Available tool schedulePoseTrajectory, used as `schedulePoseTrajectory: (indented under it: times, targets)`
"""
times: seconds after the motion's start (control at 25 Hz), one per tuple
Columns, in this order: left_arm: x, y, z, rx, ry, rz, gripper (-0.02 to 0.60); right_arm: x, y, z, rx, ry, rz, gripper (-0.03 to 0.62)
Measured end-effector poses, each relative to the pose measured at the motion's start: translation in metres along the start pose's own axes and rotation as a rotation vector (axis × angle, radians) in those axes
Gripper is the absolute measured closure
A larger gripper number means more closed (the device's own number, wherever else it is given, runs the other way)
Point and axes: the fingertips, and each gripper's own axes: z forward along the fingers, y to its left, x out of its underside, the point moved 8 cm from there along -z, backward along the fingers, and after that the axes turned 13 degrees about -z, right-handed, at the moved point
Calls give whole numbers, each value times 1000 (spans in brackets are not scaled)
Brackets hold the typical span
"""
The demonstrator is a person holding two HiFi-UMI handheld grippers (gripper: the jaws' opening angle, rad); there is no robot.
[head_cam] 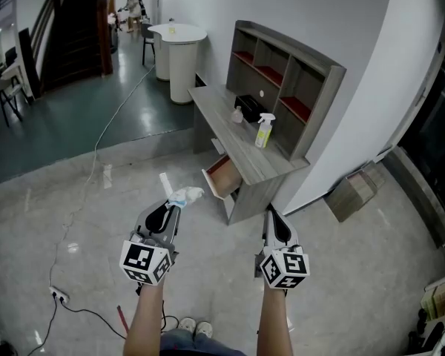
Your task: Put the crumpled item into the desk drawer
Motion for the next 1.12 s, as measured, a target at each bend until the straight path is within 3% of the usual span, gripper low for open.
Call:
schedulePoseTrajectory:
  times: [0.68, 1.12]
  targets:
    - [6, 25, 65, -8, -39, -4, 532, 2, -40, 75, -31, -32, -29, 580]
    - [11, 126, 195, 6, -14, -2, 532, 25, -62, 223, 1, -9, -37, 580]
